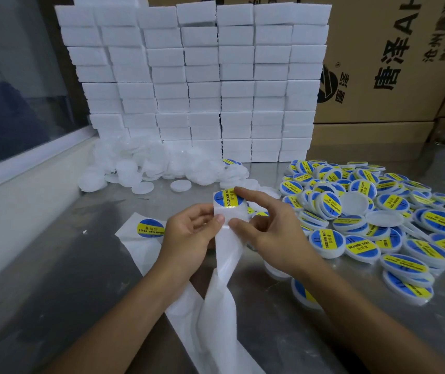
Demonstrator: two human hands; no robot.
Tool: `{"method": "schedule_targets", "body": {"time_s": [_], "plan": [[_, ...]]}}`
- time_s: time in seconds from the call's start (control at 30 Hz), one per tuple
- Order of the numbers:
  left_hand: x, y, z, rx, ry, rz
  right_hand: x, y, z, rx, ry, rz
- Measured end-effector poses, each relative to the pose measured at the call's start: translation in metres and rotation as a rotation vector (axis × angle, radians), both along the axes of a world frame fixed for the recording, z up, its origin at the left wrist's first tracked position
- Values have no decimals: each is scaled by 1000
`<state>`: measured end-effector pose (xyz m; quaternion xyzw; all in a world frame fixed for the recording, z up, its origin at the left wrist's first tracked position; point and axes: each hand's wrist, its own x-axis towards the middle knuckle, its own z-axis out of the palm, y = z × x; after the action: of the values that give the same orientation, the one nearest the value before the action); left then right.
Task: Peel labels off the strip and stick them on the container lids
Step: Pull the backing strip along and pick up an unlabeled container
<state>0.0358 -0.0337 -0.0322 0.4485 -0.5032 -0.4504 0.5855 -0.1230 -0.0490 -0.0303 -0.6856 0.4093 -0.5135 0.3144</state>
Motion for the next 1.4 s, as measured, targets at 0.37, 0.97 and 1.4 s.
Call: {"method": "schedule_targets", "body": {"time_s": [0.37, 0.97, 1.4], "plan": [[0, -1, 2, -103, -103, 151, 2, 5, 4, -537, 323, -294], [0, 0, -6, -354, -442, 118, 7, 9, 6, -621, 509, -239], [1, -3, -10, -323, -457, 90, 5, 7, 6, -494, 396, -240]]}}
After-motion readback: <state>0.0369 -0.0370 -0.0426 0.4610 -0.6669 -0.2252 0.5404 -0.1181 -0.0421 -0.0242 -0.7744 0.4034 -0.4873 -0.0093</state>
